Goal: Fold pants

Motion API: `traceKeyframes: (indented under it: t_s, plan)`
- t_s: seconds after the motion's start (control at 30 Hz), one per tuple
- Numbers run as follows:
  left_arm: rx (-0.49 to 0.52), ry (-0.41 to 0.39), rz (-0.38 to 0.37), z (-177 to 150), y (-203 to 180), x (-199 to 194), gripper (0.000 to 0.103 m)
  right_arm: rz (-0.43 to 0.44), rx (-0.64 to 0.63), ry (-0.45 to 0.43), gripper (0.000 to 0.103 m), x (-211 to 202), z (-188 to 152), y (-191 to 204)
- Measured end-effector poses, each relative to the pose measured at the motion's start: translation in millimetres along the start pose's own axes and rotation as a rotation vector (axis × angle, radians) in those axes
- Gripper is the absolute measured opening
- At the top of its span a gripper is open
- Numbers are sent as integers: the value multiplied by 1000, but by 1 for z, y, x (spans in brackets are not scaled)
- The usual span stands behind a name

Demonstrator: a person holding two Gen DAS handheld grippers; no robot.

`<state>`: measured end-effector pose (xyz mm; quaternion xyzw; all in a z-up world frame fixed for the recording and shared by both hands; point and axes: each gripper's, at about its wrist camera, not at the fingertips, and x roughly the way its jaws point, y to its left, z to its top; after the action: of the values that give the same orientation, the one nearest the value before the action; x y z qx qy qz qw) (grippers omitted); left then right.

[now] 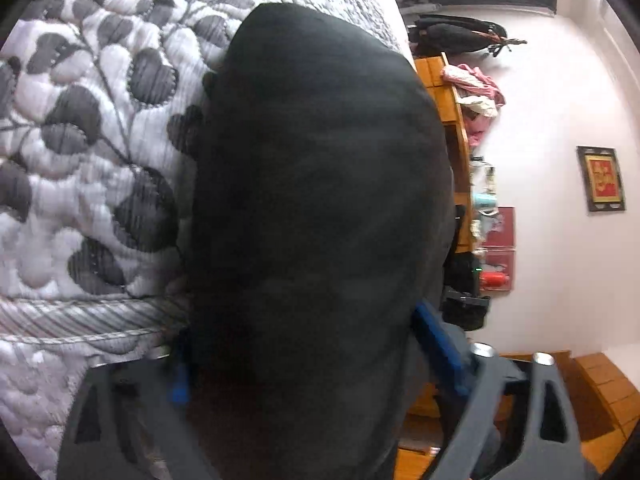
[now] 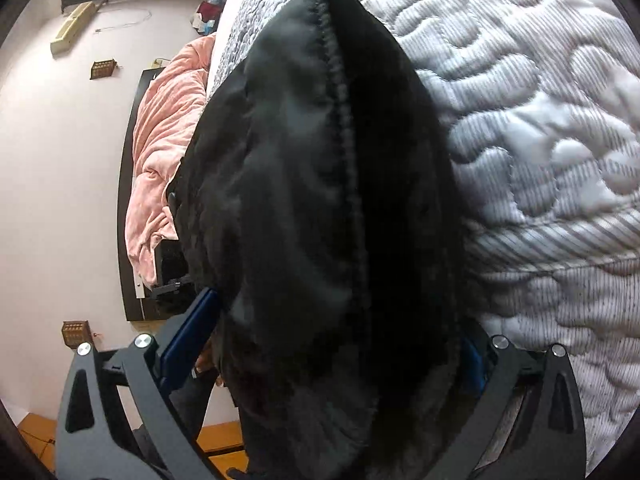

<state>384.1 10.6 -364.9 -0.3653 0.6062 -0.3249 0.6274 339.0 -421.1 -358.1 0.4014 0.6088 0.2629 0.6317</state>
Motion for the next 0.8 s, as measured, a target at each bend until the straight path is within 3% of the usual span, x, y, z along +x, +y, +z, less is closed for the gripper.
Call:
traceKeyframes:
  t_s: [0.17,0.27,0.5,0.63,0.8]
  plan:
    - [18,-34,24,-4,-12,-11,47,-27,-60,-18,66,-3,-5,24]
    - [52,-58,48,-3,-27,-22,39,-26,-102,-29,57,-9,-4,47]
    - [79,-168,62,26,-52,-70,37,-12,-245,-21,55,4,35,128]
    - [71,-217,91,71,-49,-97,37,-17,-288,3,55,30,80,163]
    - [18,-221,129,131,-18,-116,37,-46,-313,48,55,82,136,187]
